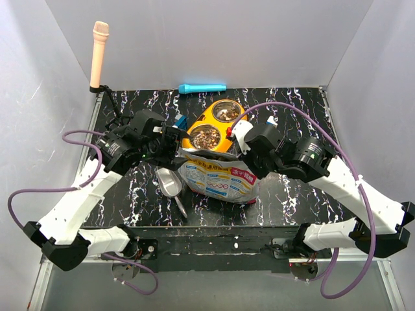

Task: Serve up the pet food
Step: Close the pet food bag at the center of the board.

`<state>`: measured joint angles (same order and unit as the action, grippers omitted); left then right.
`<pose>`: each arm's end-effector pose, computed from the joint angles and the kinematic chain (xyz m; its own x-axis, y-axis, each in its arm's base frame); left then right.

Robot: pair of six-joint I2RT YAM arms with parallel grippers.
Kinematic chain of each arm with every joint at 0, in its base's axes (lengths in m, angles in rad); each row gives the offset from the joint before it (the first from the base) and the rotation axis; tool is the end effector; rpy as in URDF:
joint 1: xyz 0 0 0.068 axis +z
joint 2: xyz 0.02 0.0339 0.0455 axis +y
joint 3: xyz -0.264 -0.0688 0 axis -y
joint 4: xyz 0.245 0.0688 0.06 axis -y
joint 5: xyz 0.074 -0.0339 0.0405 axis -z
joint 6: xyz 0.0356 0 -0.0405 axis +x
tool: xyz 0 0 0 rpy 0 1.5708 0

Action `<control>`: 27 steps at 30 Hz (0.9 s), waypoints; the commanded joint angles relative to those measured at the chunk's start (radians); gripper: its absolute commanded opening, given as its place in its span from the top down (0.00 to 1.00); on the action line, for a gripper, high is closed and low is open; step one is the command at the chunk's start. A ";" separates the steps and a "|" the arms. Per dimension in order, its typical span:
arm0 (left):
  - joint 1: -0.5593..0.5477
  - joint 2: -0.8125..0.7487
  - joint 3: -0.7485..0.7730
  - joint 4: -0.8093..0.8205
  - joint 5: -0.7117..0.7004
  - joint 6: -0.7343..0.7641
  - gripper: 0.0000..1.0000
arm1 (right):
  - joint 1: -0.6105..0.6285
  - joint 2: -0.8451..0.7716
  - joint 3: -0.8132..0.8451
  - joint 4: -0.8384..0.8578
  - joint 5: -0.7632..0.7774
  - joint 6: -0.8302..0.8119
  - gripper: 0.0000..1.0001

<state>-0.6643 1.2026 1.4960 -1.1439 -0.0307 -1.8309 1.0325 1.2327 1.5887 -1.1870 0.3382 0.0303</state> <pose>0.1695 -0.1313 0.4057 -0.4279 -0.8917 0.1473 -0.7263 0.2422 -0.6434 0.1197 0.1774 0.4247 -0.3996 -0.6134 -0.6812 -0.6835 0.6946 -0.2245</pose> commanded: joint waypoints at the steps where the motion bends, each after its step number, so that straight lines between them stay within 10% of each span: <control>1: 0.000 -0.043 -0.066 0.038 -0.067 0.019 0.35 | -0.009 -0.013 0.088 0.003 0.082 -0.006 0.99; 9: 0.005 -0.034 -0.115 0.096 -0.072 0.027 0.37 | -0.009 0.016 0.111 -0.028 0.070 -0.010 0.99; 15: 0.020 -0.032 -0.160 0.157 -0.064 0.080 0.63 | -0.006 0.022 0.111 -0.033 0.015 -0.027 0.87; 18: 0.051 -0.020 -0.145 0.116 -0.022 0.084 1.00 | 0.024 0.039 0.120 0.018 -0.031 -0.088 0.64; 27: 0.158 0.161 0.121 -0.129 0.179 0.244 1.00 | 0.159 0.289 0.348 0.196 -0.060 -0.279 0.50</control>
<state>-0.5652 1.3102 1.4918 -1.1885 0.0666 -1.6936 1.1648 1.3991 1.7977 -1.1172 0.3103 -0.1383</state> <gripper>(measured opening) 0.017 0.501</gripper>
